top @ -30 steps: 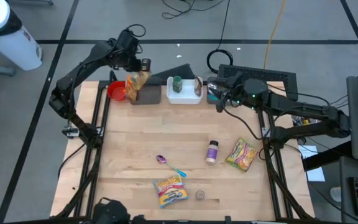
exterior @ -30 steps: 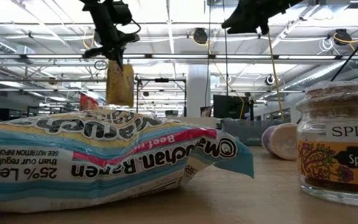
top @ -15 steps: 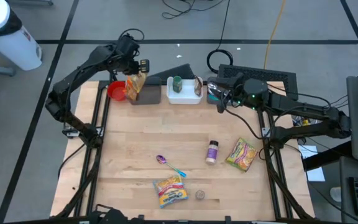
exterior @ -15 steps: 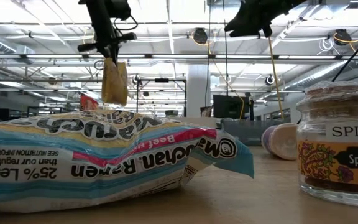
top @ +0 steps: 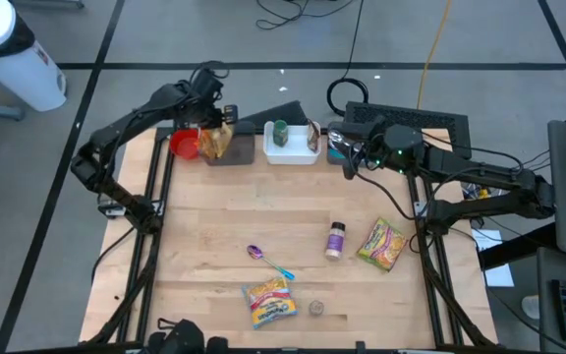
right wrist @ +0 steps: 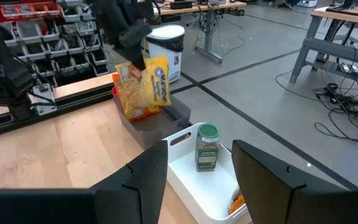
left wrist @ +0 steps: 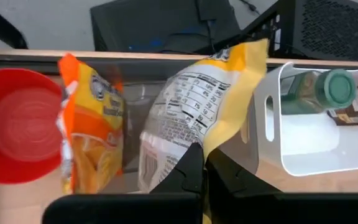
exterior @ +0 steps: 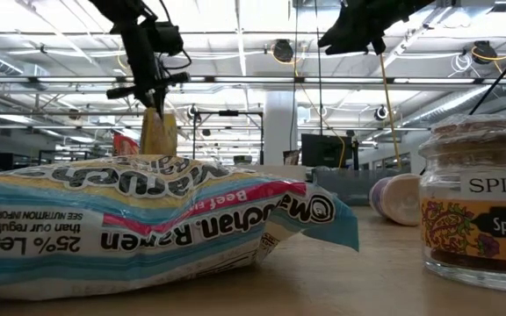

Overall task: Pick & Place Food Item
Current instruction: Put the yellow noodle pack into the left black bin, then put the blue noodle pack into the left black bin

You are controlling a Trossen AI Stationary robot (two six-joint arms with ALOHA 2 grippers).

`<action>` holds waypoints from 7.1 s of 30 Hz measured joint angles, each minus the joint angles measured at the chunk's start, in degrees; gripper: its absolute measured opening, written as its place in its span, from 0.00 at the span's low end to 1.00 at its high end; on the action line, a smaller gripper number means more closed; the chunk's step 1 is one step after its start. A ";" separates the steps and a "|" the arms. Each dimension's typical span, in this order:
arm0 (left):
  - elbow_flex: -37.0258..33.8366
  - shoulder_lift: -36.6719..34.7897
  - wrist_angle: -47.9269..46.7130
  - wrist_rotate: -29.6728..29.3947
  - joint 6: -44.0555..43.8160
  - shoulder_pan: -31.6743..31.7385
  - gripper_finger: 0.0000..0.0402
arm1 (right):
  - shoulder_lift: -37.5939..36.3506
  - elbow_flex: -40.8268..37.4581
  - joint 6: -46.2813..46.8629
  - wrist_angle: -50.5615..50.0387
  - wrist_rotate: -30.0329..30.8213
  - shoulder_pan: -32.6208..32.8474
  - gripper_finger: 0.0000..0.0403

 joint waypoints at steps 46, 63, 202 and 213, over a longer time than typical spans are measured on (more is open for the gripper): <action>-9.18 0.02 3.14 -3.13 -6.91 4.36 0.00 | 0.00 -0.07 2.97 0.13 0.10 0.00 0.41; -13.97 0.02 5.39 -2.56 -8.93 3.77 0.00 | 0.04 -0.07 4.26 0.14 0.10 0.02 0.41; -37.49 0.24 46.12 -10.22 -55.60 -87.38 0.46 | 22.34 -13.18 32.98 51.23 -6.11 35.99 0.41; -47.18 0.15 63.04 -10.74 -55.94 -87.46 0.46 | 22.34 -13.18 34.27 51.62 -11.92 36.04 0.41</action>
